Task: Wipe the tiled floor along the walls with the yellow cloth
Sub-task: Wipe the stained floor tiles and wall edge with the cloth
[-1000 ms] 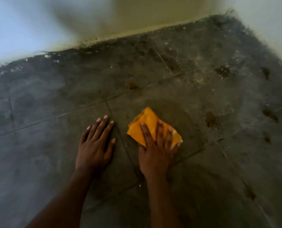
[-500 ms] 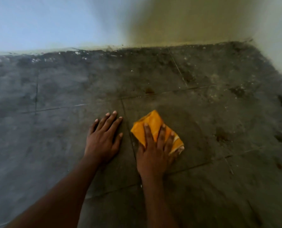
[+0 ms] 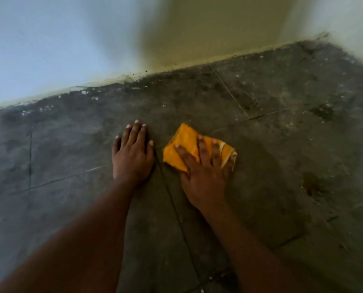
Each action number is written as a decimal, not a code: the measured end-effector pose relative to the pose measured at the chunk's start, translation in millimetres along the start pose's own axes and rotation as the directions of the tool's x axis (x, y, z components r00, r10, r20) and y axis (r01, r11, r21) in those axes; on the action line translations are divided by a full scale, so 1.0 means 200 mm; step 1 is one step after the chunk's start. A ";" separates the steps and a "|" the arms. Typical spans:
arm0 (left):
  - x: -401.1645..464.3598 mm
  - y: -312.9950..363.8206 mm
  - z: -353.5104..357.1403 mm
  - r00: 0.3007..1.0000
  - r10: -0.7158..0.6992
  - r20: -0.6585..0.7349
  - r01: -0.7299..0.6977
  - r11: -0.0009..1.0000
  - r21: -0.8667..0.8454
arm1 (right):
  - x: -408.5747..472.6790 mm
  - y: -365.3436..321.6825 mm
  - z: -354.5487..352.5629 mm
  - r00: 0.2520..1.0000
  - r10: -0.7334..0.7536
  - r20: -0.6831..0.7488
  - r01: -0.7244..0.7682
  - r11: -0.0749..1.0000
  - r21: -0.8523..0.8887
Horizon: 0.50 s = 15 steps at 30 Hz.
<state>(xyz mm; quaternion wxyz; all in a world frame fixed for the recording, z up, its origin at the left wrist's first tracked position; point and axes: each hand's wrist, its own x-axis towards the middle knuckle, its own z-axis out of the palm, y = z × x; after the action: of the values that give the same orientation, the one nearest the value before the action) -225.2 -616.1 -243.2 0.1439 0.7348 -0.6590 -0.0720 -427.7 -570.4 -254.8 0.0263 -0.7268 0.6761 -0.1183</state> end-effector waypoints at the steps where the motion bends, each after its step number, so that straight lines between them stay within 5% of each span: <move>1: 0.01 0.00 -0.01 1.000 0.003 0.004 -0.003 1.000 0.003 | -0.02 0.06 -0.01 0.994 -0.095 0.045 0.095 0.995 -0.001; 4: 0.01 0.00 0.00 1.000 -0.002 0.011 0.001 1.000 0.019 | 0.06 0.29 -0.07 0.990 -0.087 0.114 0.094 0.994 -0.059; 7: 0.00 0.00 0.01 1.000 0.008 0.014 -0.009 1.000 0.025 | 0.35 0.29 -0.06 0.936 0.353 0.015 -0.353 0.934 0.053; 9: 0.01 0.00 0.02 1.000 0.011 0.006 -0.011 0.999 0.034 | 0.54 0.15 -0.02 0.877 0.477 0.063 -0.481 0.872 0.091; 11: 0.02 0.00 0.03 1.000 0.009 0.003 -0.010 0.999 0.038 | 0.61 0.01 0.01 0.932 0.348 0.100 -0.355 0.933 0.061; 13: 0.02 0.00 0.02 1.000 0.007 -0.003 -0.007 1.000 0.028 | 0.50 -0.05 0.03 0.996 0.060 0.058 -0.061 0.998 0.021; 15: 0.02 0.00 0.01 1.000 -0.004 -0.007 0.004 1.000 0.015 | 0.33 0.04 -0.01 0.972 -0.213 0.100 0.216 0.976 -0.015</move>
<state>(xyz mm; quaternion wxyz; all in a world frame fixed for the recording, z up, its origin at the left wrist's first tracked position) -224.6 -619.6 -244.5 0.1405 0.7373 -0.6576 -0.0647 -432.1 -635.7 -245.0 0.0371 -0.8008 0.5930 -0.0758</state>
